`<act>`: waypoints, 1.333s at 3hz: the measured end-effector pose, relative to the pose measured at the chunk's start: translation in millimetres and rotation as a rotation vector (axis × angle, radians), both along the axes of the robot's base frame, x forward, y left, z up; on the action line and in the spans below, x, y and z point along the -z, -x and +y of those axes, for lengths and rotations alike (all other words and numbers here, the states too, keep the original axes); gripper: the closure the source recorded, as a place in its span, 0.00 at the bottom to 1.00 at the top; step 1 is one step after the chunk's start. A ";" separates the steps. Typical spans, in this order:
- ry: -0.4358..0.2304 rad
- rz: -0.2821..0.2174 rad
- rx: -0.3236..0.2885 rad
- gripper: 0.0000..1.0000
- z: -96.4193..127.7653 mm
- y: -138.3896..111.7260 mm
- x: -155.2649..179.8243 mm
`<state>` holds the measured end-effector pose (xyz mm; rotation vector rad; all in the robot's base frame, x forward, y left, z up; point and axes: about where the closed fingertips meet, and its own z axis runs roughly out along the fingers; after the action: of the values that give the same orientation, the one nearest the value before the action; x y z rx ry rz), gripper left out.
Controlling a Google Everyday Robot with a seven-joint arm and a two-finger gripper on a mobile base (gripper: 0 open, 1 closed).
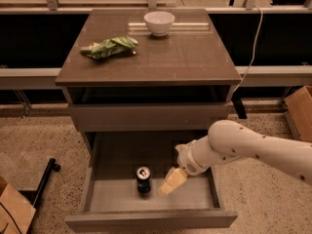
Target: Pick pepsi can from middle drawer and place on counter
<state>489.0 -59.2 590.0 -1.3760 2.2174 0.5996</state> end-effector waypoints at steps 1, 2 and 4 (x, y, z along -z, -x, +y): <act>-0.032 0.076 0.019 0.00 20.6 -2.7 57.8; -0.093 0.131 0.056 0.00 38.3 -9.3 107.6; -0.246 0.172 0.061 0.00 91.3 -34.6 165.5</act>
Offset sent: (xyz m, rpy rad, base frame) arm 0.0187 0.0596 -0.1798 0.1826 0.2150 -0.1143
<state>523.6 32.1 424.4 -1.1653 2.2182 0.9648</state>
